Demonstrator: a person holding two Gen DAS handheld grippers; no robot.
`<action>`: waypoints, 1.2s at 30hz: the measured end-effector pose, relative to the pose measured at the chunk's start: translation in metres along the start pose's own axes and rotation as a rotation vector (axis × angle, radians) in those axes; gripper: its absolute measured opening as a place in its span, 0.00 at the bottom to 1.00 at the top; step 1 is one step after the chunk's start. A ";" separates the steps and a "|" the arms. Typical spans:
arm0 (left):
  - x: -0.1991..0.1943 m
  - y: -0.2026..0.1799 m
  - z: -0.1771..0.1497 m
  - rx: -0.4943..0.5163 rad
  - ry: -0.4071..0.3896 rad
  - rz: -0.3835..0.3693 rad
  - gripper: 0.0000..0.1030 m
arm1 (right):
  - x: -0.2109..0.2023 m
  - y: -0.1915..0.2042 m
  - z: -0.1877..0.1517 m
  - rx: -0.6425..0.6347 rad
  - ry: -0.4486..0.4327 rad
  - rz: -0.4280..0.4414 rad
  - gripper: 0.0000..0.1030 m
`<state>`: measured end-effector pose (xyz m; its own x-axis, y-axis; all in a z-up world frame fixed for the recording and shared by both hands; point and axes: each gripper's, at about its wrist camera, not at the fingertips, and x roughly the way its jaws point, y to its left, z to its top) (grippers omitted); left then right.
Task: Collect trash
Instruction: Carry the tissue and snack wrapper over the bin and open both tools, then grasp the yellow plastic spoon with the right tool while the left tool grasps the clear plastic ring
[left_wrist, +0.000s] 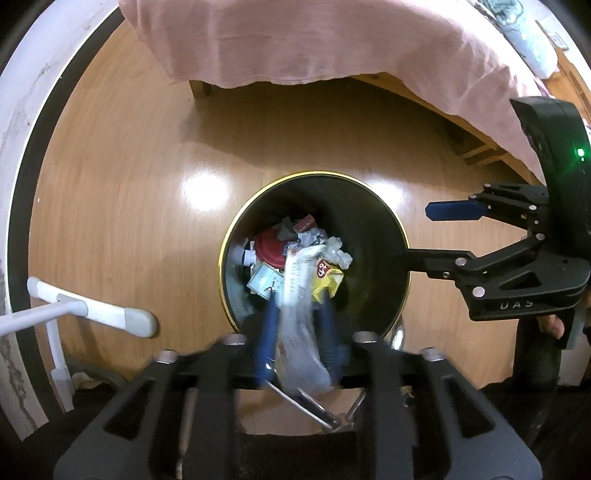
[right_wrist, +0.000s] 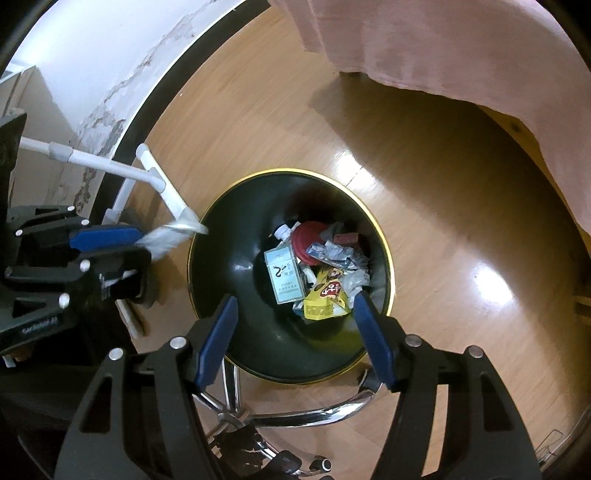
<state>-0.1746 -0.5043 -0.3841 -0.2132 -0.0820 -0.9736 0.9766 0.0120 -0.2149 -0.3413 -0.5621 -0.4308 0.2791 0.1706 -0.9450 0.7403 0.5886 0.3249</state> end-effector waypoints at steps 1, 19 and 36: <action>-0.002 0.002 0.000 -0.008 -0.014 0.002 0.62 | -0.001 -0.001 0.001 0.002 -0.002 -0.001 0.62; -0.264 -0.022 -0.072 0.112 -0.642 0.523 0.93 | -0.237 0.087 0.055 -0.183 -0.554 -0.295 0.68; -0.418 0.216 -0.407 -0.894 -0.570 0.704 0.94 | -0.156 0.633 0.040 -0.961 0.022 -0.030 0.69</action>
<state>0.1134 -0.0617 -0.0554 0.6006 -0.1966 -0.7750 0.4657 0.8739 0.1391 0.1081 -0.2479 -0.0763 0.2497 0.1538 -0.9560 -0.0733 0.9875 0.1397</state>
